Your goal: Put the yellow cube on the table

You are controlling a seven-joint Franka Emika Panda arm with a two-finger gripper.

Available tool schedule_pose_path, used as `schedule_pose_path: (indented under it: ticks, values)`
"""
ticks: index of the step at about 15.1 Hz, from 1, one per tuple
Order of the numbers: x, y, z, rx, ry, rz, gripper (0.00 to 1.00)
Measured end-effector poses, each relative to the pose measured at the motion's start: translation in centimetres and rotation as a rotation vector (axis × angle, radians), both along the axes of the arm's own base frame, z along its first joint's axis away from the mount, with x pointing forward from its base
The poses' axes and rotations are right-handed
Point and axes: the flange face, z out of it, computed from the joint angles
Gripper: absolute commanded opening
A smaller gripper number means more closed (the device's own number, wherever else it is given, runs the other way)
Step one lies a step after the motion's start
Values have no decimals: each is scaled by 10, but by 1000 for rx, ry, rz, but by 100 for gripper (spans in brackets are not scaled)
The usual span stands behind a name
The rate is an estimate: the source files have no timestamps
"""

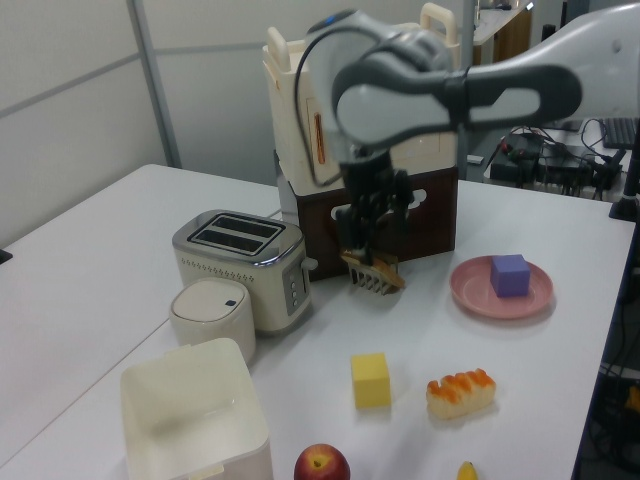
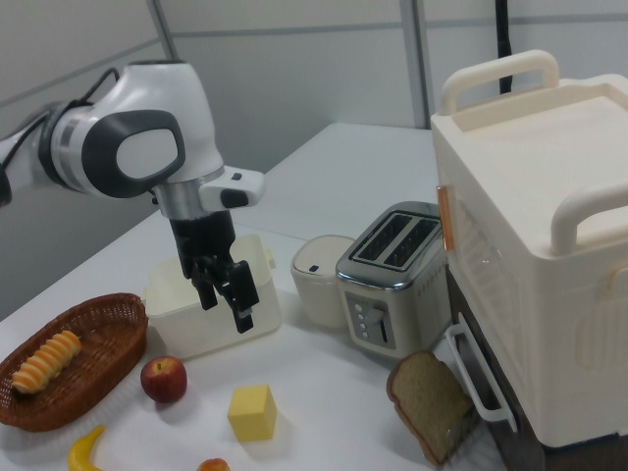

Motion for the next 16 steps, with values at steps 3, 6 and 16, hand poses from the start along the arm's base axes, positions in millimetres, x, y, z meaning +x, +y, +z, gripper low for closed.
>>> schedule_pose_path:
  ticks: [3, 6, 16]
  values:
    - [-14, -46, 19, 107, -1, 45, 100]
    - [-18, -59, 32, 120, -9, 33, 100]
    - [-3, -58, 38, 76, -102, -56, 100]
